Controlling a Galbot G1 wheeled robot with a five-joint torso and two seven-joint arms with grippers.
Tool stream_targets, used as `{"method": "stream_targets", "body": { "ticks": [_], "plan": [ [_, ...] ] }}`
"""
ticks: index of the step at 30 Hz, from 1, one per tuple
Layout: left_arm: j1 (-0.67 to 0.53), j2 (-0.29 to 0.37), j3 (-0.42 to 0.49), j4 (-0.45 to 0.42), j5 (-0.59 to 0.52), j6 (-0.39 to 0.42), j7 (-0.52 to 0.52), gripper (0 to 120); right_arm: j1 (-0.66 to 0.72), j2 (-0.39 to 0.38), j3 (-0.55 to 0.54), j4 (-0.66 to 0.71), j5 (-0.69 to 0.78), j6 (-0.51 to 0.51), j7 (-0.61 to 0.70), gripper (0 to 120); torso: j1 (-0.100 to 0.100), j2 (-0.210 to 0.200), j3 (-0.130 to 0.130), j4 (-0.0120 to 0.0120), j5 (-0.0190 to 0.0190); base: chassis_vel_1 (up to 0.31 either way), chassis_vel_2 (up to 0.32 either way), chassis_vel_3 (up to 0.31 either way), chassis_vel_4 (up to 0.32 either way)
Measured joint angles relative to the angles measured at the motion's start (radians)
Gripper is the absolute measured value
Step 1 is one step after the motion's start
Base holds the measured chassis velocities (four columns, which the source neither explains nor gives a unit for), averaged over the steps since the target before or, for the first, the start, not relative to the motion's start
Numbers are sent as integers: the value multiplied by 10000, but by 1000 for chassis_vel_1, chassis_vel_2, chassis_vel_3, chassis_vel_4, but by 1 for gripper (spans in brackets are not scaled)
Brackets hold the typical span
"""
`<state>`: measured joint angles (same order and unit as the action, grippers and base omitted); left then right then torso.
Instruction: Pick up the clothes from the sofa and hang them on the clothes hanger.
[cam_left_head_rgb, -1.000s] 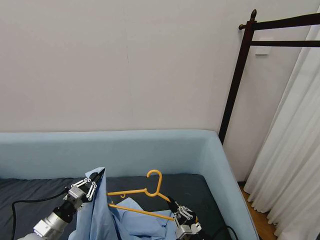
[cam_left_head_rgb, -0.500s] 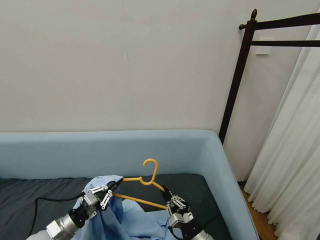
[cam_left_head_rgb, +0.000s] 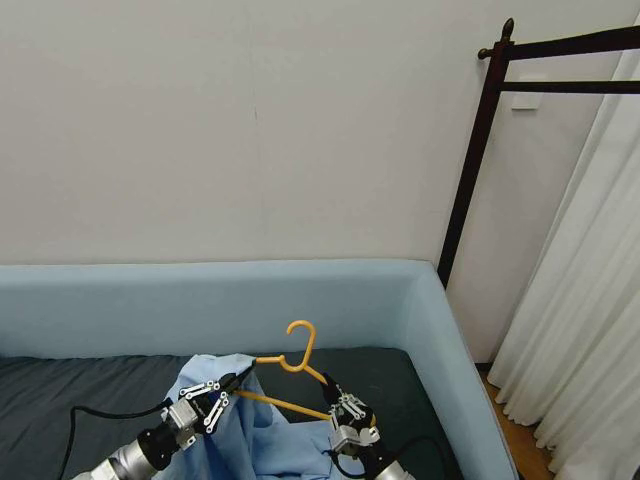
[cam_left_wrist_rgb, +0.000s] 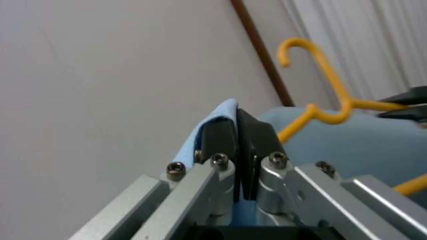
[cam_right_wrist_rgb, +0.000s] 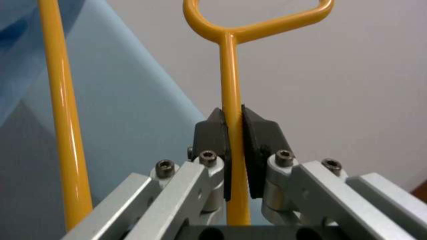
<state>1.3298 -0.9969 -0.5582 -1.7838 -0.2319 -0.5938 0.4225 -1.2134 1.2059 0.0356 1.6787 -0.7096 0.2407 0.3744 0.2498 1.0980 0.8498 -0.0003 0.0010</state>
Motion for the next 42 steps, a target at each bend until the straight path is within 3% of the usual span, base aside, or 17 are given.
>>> {"method": "stream_targets", "body": {
  "ticks": [5, 19, 31, 37, 42],
  "plan": [
    [-40, -222, 83, -35, 71, 126, -592, 0, -595, -364, 146, 375, 78, -283, 243, 5, 0, 0, 0, -3, 1, 0, 0, 0, 0],
    [41, -1257, 1133, 98, 348, -235, 579, 0, -660, 59, -319, 385, 35, -252, 299, 5, 0, 0, 0, -1, 1, 0, 0, 0, 0],
    [220, -1693, 1493, 610, 364, -720, 1619, 0, 54, 464, -932, 201, 1116, -872, 367, 5, 0, 0, 0, 1, 1, 0, 0, 0, 0],
    [171, -1842, 1641, 695, 359, -783, 1785, 0, 213, 445, -873, 163, 1219, -969, 367, 5, -1, 0, 0, -1, 1, 0, 0, 0, 0],
    [175, -1865, 1600, 802, 332, -921, 2504, 0, 450, 364, -548, 176, 1456, -1091, 367, 5, 0, 0, 0, -1, 1, 0, 0, 0, 0]
  ]
}}
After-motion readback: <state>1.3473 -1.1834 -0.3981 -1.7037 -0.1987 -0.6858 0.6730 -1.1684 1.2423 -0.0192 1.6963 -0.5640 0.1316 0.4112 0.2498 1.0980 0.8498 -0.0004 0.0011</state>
